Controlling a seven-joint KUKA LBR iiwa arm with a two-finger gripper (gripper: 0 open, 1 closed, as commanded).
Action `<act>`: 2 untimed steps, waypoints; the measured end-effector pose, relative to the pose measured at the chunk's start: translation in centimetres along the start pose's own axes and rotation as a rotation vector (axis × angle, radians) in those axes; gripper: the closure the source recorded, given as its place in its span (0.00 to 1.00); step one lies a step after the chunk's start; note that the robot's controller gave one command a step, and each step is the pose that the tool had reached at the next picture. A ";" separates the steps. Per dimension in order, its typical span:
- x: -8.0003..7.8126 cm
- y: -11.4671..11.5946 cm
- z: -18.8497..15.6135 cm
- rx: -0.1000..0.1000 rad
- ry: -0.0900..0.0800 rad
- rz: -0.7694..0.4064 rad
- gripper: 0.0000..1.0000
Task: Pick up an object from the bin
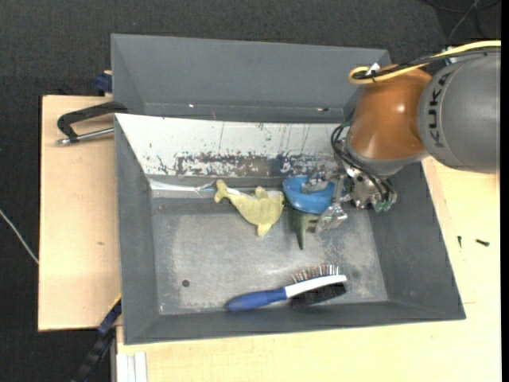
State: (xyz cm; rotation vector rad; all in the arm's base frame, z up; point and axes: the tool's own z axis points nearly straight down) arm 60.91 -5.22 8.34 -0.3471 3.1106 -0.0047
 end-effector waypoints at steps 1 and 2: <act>-0.3 0.0 -4.8 -0.002 0.000 0.001 1.00; -0.6 0.0 -8.2 -0.002 0.001 0.002 1.00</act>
Offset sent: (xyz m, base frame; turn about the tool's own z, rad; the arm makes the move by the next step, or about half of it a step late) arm -0.0001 0.0000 0.0433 0.0000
